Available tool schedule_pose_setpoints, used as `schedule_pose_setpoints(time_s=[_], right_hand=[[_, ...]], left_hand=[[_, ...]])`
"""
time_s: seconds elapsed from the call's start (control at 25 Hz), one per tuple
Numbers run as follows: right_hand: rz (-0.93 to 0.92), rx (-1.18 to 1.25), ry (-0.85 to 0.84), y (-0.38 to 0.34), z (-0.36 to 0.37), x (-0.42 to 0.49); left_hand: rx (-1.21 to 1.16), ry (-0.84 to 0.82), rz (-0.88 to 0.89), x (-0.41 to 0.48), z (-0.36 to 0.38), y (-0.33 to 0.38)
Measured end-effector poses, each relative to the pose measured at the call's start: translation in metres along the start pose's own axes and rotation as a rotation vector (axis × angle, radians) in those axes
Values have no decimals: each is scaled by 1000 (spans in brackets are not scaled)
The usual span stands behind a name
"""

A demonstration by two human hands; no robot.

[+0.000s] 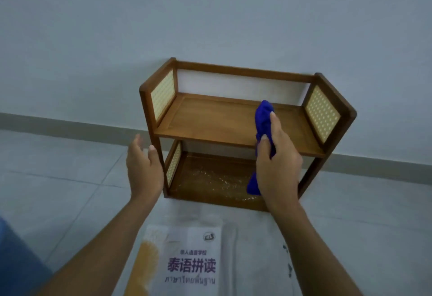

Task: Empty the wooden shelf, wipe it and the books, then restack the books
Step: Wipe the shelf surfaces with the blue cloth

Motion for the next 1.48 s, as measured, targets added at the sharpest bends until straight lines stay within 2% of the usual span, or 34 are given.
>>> schedule_pose_setpoints(time_s=[0.08,0.12,0.2,0.28,0.32,0.36,0.4,0.48,0.68,0.76,0.8,0.96,1.04,1.12,1.28,1.4,1.48], right_hand=[[61,91,72,22,-10,-37],[161,127,99,37,-13,-54],[579,223,186,91,-13,-85],[1137,387,255,152,-5,-119],[1343,487,243,170,2,-132],[1438,547,178,178,9,-139],[1422,537,82,183,15,-138],[1229,327,-52,188,21,-125],[564,-400,-250,204,53,-80],[347,-832,-356,214,63,-83],[253,-965,-413,216,69,-88],[-57,-986,-706,248,102,-112],[-58,-946,-704,264,107,-111],[20,-934,-649,277,106,-106],[142,-920,-567,285,116,-95],[150,-940,-583,286,132,-84],[152,-908,-661,280,152,-85]], left_hand=[[22,-41,-31,-10,-1,-21],[30,-65,-41,-14,0,-30],[39,-102,-50,-18,2,-43],[39,-137,-43,-20,5,-48],[41,-152,-41,-19,7,-51],[44,-164,-43,-17,9,-53],[45,-182,-45,-15,13,-56],[32,-232,-50,-11,23,-57],[-5,-280,-52,-3,50,-54],[-121,-282,-109,2,60,-59],[-204,-281,-147,4,64,-63],[-341,-247,-186,10,72,-77],[-357,-249,-138,14,73,-80],[-394,-289,-98,15,77,-82],[-475,-323,-128,15,85,-86],[-480,-289,-118,12,86,-83],[-491,-291,-112,12,87,-82]])
Point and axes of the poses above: each hand's wrist, its own x-axis towards the middle knuckle, its own z-axis out of the palm, y = z × x, the point moved 7 cm from there along x, towards the middle knuckle, and after that the axes turned 14 degrees about y, right-handed, at the moved point
